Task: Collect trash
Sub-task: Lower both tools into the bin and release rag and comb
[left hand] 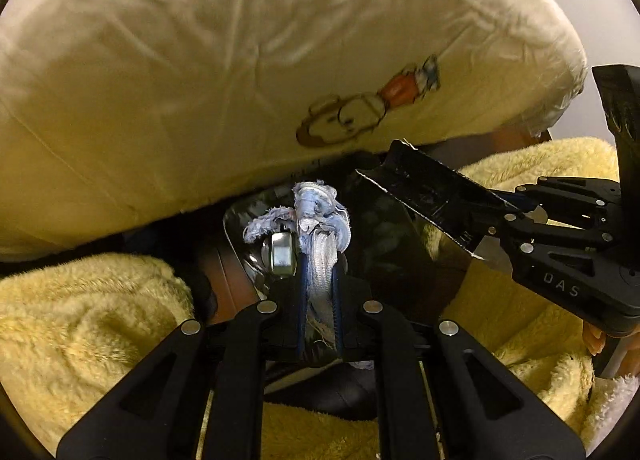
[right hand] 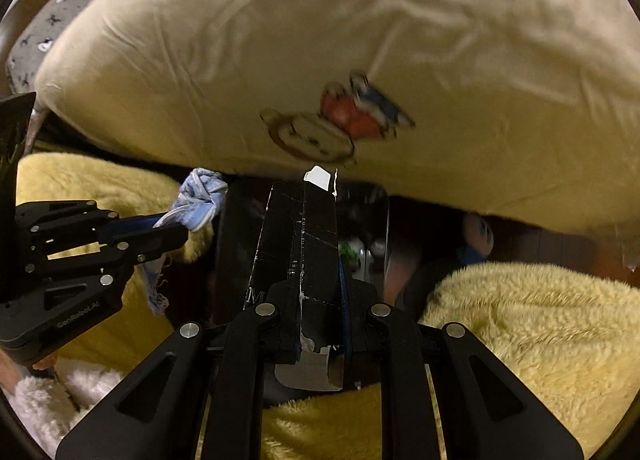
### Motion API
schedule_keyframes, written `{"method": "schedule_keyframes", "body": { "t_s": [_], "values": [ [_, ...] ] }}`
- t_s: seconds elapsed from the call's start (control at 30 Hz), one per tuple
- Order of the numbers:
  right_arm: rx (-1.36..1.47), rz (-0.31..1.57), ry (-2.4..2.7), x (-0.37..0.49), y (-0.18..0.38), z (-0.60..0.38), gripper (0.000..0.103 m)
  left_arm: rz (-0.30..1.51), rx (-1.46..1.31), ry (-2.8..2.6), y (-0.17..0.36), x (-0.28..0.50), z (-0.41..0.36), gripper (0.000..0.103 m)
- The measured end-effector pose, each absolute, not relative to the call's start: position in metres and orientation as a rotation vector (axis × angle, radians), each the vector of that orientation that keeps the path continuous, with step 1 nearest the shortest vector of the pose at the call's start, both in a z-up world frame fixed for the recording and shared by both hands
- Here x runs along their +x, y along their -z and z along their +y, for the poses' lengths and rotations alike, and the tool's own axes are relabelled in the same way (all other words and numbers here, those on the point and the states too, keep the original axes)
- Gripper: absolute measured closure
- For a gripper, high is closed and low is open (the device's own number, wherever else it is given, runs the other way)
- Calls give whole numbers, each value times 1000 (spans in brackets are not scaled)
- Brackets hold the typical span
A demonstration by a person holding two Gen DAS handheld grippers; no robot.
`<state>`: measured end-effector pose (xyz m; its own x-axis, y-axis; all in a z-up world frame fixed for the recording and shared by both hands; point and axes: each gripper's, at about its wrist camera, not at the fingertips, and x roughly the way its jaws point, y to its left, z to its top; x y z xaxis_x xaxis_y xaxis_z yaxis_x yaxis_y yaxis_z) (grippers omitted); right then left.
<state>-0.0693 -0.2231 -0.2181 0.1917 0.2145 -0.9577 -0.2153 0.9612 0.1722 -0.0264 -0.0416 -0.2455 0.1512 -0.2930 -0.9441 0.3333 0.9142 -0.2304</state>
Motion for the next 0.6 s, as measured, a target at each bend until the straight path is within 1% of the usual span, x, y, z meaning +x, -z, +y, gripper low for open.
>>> {"method": "schedule_keyframes", "body": {
  "t_s": [0.17, 0.23, 0.27, 0.3, 0.33, 0.37, 0.4, 0.47, 0.57, 0.6],
  "values": [
    [6, 1369, -293, -68, 227, -224, 86, 1391, 29, 469, 259, -25, -45, 93],
    [13, 1372, -292, -68, 227, -225, 86, 1396, 33, 474, 262, -26, -44, 90],
    [22, 1374, -289, -68, 228, -226, 86, 1399, 38, 473, 262, -26, -45, 86],
    [31, 1377, -287, -67, 228, -227, 86, 1398, 41, 469, 261, -25, -45, 79],
    [36, 1379, -286, -63, 228, -228, 83, 1397, 41, 466, 261, -24, -48, 77],
    [43, 1378, -282, -62, 227, -229, 79, 1396, 40, 461, 262, -24, -47, 77],
    [52, 1372, -279, -59, 225, -229, 63, 1396, 38, 453, 262, -24, -46, 77],
    [66, 1352, -274, -57, 219, -229, 49, 1394, 36, 439, 262, -23, -45, 76],
    [77, 1316, -267, -55, 208, -232, 49, 1382, 33, 422, 259, -23, -40, 69],
    [79, 1306, -264, -54, 204, -233, 47, 1373, 34, 417, 256, -22, -38, 65]
  ]
}}
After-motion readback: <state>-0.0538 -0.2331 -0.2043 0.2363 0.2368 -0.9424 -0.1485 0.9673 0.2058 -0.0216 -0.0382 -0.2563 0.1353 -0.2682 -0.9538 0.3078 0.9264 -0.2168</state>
